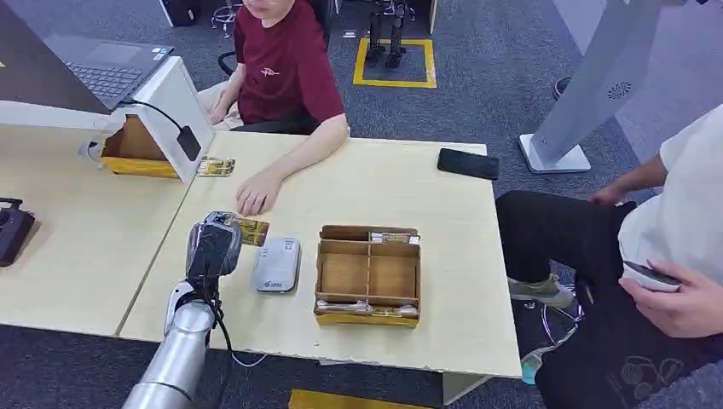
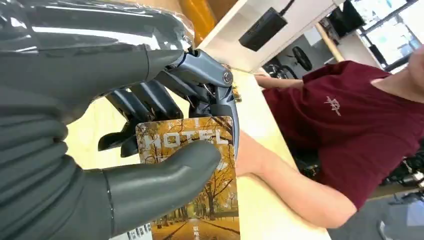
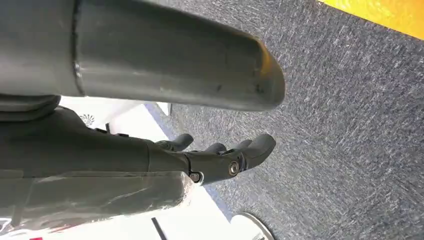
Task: Pass the card to the sensor for recognition and then transmit it.
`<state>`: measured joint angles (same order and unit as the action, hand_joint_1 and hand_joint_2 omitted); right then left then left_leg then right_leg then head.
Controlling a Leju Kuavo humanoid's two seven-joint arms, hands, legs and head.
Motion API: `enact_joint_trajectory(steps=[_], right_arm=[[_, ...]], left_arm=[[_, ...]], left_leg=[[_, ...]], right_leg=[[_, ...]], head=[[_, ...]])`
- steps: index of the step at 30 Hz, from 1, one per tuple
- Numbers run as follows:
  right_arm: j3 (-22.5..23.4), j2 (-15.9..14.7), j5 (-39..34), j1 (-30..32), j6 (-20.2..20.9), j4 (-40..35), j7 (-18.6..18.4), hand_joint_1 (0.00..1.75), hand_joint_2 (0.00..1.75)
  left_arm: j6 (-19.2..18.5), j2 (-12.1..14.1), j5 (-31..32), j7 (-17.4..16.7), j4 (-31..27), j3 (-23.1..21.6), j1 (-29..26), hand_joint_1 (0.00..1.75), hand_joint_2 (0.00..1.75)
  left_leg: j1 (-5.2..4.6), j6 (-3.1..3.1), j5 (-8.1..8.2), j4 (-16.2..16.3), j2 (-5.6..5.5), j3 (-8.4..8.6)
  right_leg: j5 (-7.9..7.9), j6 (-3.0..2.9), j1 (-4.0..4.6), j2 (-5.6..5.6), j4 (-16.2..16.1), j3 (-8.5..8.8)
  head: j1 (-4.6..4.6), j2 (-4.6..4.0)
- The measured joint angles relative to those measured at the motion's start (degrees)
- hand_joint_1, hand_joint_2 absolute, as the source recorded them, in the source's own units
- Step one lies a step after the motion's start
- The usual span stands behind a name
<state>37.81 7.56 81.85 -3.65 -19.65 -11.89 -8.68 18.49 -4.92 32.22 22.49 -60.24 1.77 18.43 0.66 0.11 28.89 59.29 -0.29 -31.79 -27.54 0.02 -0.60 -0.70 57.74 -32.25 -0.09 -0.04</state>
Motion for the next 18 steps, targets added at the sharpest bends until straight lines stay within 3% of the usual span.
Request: enact_joint_trajectory(steps=[12, 18], right_arm=[[0.7, 0.0, 1.0, 0.0, 0.0, 0.0, 0.0, 0.00, 0.00], [0.9, 0.0, 1.7, 0.0, -0.1, 0.0, 0.0, 0.00, 0.00]], left_arm=[[0.8, 0.3, 2.2, 0.0, 4.9, 3.1, 0.3, 1.75, 1.75], [-0.7, 0.6, 3.3, 0.0, 6.5, 3.2, -0.1, 1.75, 1.75]], left_leg=[[0.00, 0.00, 0.00, 0.0, 0.00, 0.00], [0.00, 0.00, 0.00, 0.0, 0.00, -0.01]], right_leg=[[0.00, 0.00, 0.00, 0.01, 0.0, 0.00], [0.00, 0.00, 0.00, 0.01, 0.0, 0.00]], head=[[0.00, 0.00], [0.00, 0.00]])
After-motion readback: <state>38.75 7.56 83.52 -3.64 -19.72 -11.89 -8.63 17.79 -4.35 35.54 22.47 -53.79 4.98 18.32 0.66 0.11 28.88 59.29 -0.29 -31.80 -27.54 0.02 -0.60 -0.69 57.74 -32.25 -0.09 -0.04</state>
